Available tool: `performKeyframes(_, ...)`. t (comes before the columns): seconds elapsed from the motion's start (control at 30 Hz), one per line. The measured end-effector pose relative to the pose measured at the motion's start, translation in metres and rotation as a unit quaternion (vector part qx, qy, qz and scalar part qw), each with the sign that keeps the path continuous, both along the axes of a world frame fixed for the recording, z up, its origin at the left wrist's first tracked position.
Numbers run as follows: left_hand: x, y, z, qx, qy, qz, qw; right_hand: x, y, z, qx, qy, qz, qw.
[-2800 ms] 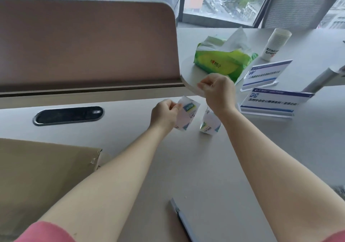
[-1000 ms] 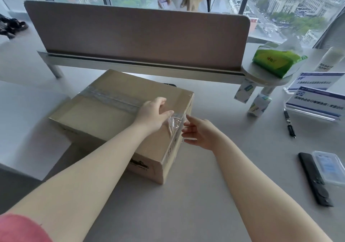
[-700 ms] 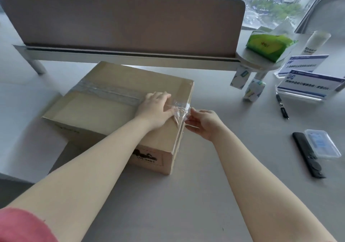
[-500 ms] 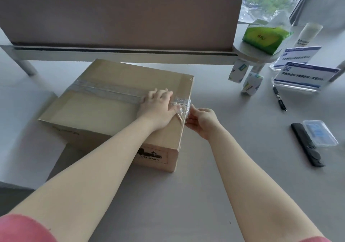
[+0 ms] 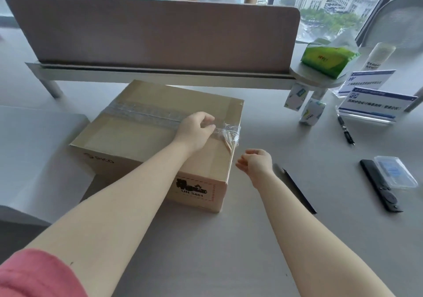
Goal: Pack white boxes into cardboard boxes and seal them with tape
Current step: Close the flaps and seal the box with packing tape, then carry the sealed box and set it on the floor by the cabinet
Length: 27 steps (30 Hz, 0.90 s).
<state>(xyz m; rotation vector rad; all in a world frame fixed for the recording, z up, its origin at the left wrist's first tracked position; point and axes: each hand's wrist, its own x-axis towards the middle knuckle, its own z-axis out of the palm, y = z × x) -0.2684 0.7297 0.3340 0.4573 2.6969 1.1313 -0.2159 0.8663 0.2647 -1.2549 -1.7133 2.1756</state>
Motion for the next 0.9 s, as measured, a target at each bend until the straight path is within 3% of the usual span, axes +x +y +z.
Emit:
performKeyframes(0.1, 0.006, -0.023, 0.005, -0.006, 0.014, 0.046, 0.999, -0.005, 0.003, 0.025, 0.189, 0.013, 0.023, 0.982)
performKeyframes(0.23, 0.002, -0.062, 0.014, 0.017, 0.006, 0.119, 0.993, -0.017, -0.015, 0.057, 0.292, -0.007, 0.130, 0.947)
performKeyframes(0.4, -0.029, -0.100, 0.024, 0.009, 0.011, 0.142, 0.990, -0.033, -0.037, 0.054, 0.345, -0.099, 0.167, 0.918)
performKeyframes(0.6, -0.082, -0.142, 0.009, -0.079, -0.007, 0.116, 0.990, -0.033, -0.056, 0.055, 0.397, -0.179, 0.111, 0.893)
performKeyframes(0.77, -0.111, -0.168, -0.005, -0.131, -0.074, 0.104, 0.983, -0.034, -0.061, 0.055, 0.371, -0.196, 0.073, 0.905)
performKeyframes(0.9, -0.128, -0.178, -0.017, -0.065, -0.143, 0.095, 0.983, -0.035, -0.056, 0.050, 0.339, -0.205, 0.055, 0.917)
